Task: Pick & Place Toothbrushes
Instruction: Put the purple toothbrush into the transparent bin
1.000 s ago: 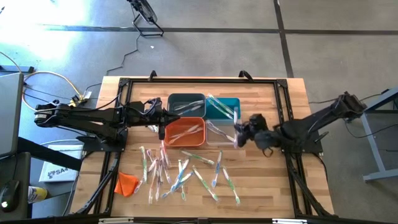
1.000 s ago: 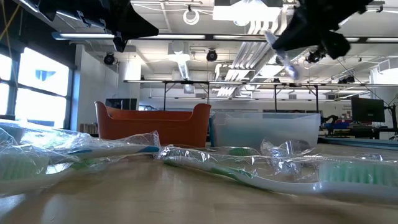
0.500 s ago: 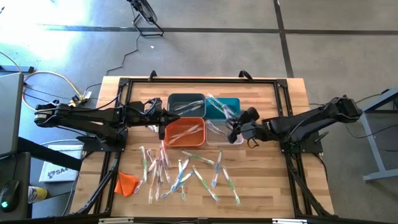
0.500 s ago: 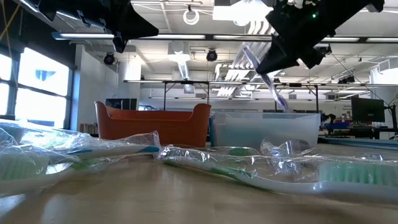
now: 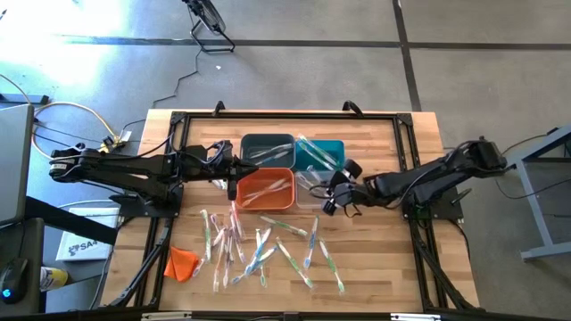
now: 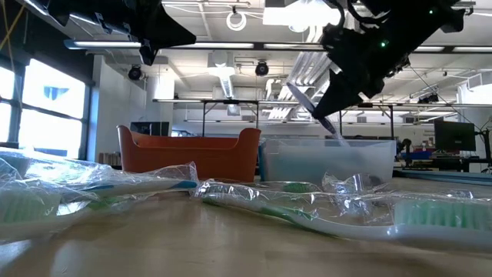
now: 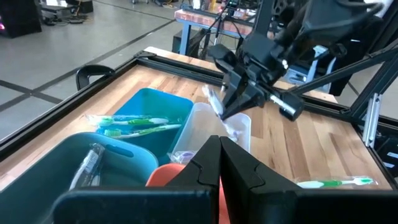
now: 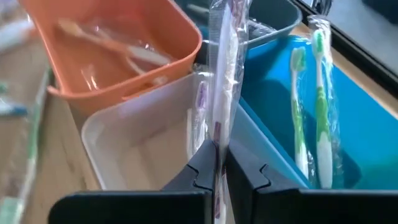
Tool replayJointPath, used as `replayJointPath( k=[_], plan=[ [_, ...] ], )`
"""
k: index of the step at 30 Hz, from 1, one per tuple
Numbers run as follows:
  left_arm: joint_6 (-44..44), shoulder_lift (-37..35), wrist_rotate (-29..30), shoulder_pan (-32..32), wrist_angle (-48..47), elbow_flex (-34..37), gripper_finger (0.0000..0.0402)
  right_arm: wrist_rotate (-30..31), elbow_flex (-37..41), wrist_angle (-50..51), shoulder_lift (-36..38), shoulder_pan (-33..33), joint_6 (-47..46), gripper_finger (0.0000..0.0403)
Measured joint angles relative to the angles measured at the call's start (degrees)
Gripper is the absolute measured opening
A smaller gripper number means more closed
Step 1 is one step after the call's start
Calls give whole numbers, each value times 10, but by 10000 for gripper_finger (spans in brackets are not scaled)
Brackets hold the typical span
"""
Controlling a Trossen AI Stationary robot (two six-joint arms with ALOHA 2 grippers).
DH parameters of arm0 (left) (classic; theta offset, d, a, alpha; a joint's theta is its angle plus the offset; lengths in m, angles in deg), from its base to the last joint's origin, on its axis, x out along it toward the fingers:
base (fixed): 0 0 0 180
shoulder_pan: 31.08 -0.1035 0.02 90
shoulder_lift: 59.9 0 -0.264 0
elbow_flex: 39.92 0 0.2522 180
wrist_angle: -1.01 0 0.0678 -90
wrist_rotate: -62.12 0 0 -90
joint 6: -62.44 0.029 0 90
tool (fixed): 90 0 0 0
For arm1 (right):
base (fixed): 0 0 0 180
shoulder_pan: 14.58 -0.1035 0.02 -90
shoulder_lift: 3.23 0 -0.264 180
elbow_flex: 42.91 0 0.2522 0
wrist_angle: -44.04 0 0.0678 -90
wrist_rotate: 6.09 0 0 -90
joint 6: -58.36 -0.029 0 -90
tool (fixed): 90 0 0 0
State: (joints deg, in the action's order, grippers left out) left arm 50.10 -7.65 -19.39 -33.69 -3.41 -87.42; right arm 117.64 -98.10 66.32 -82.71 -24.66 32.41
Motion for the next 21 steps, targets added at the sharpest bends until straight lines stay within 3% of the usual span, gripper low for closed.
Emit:
replayJointPath(
  k=[6,21],
  plan=[
    [-1,0,0,0,0,0,0,-7,0,-4,-17,1,50,23],
    [-2,0,1,0,-1,0,0,-24,0,-4,-17,1,73,125]
  ],
)
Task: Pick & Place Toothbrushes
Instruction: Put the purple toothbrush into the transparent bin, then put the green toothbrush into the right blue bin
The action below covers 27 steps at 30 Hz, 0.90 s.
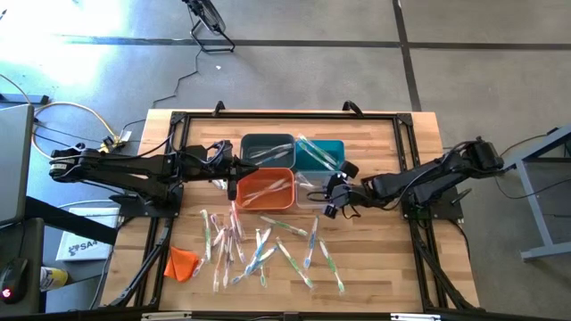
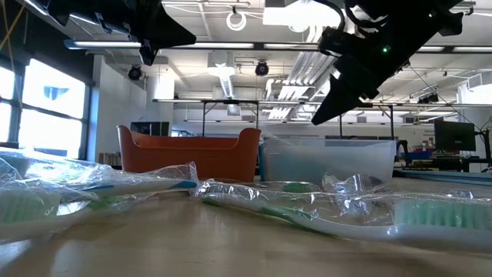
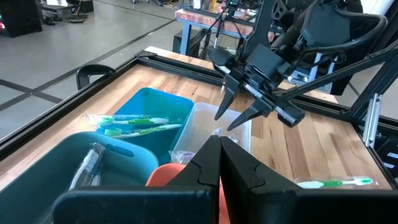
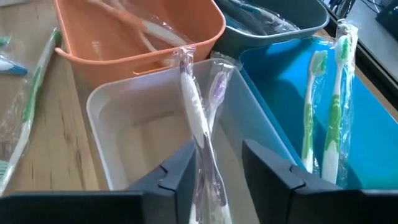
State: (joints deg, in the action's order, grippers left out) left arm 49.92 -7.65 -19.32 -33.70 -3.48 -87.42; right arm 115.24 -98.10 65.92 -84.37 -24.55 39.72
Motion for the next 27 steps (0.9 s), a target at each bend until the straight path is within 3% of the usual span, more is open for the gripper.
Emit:
replayJointPath(
  k=[7,20,27],
  plan=[
    [0,0,0,0,0,0,0,0,0,-28,31,-1,-37,144],
    [0,0,0,0,-1,0,0,-77,0,-150,168,-2,-43,82],
    [0,0,0,0,-2,0,0,-59,-1,-198,212,-23,-67,47]
  ],
)
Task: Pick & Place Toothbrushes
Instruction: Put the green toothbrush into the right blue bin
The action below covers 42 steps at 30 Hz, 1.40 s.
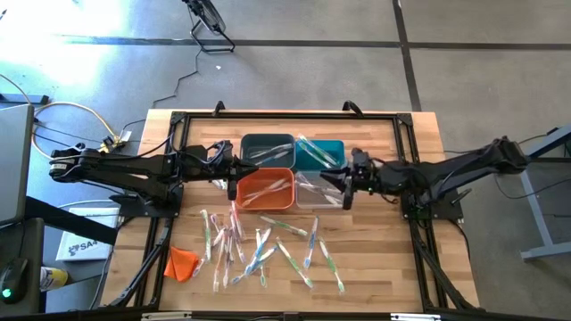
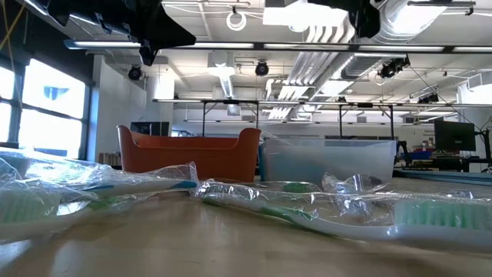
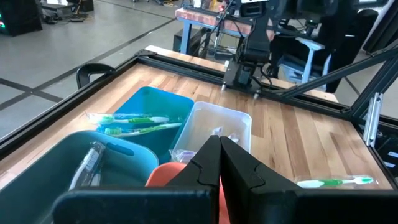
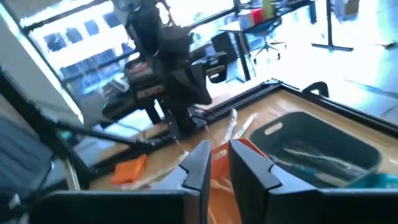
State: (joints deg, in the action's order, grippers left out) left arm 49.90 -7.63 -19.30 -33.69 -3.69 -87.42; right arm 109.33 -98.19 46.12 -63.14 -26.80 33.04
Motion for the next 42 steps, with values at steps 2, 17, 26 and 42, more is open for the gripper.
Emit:
replayJointPath(
  k=[2,17,26,42],
  plan=[
    [0,0,0,0,0,0,0,24,0,8,7,-14,-28,34],
    [0,0,0,0,-1,0,0,165,-157,309,-36,-129,-197,3],
    [0,0,0,0,-2,0,0,146,-287,546,-159,-153,-372,3],
    [0,0,0,0,-2,0,0,-133,-398,722,-354,-152,-661,3]
  ],
)
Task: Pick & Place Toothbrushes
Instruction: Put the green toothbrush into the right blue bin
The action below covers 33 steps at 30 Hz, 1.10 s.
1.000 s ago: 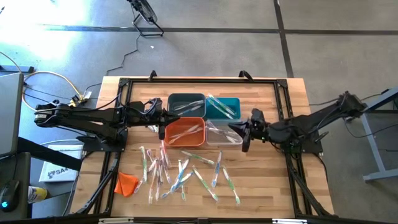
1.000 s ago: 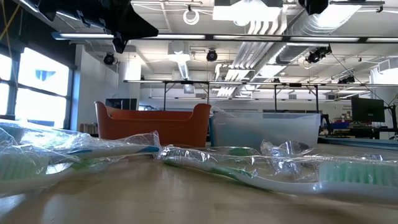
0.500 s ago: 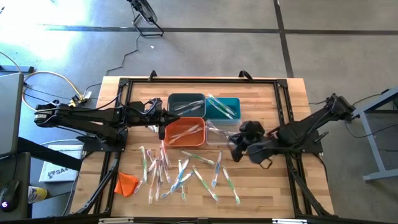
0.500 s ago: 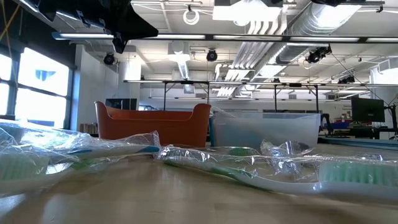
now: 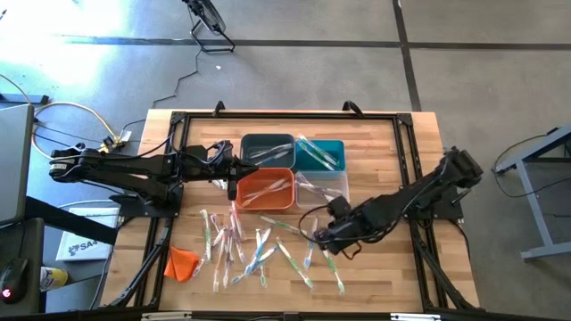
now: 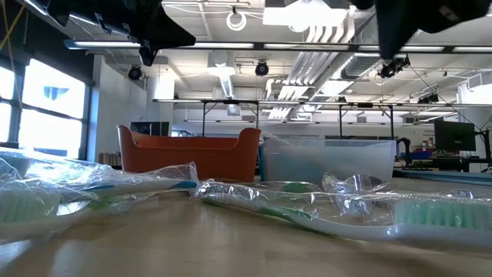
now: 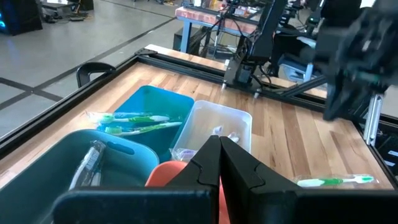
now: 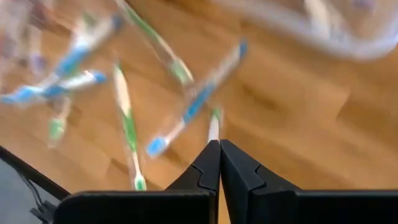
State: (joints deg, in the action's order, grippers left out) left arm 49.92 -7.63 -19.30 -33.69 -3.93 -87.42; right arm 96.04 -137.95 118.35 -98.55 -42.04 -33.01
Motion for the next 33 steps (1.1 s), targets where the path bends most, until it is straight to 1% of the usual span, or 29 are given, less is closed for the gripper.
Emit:
replayJointPath(
  k=[6,10,14,22,26,29,33],
  plan=[
    [2,0,0,0,-18,0,0,-99,0,-39,-48,-22,-59,3],
    [2,0,0,0,-35,0,0,-125,0,-88,-70,-42,-64,3],
    [3,0,-1,0,-39,0,0,-132,0,-117,-82,-59,-80,3],
    [7,0,-1,0,-43,0,0,-140,0,-111,-82,-76,-106,3],
    [7,0,-1,0,-43,0,0,-130,0,-104,-82,-79,-109,5],
    [7,0,-1,0,-43,0,0,-127,0,-93,-82,-78,-110,21],
    [7,0,-1,0,-43,0,0,-126,3,-83,-82,-78,-109,69]
  ],
)
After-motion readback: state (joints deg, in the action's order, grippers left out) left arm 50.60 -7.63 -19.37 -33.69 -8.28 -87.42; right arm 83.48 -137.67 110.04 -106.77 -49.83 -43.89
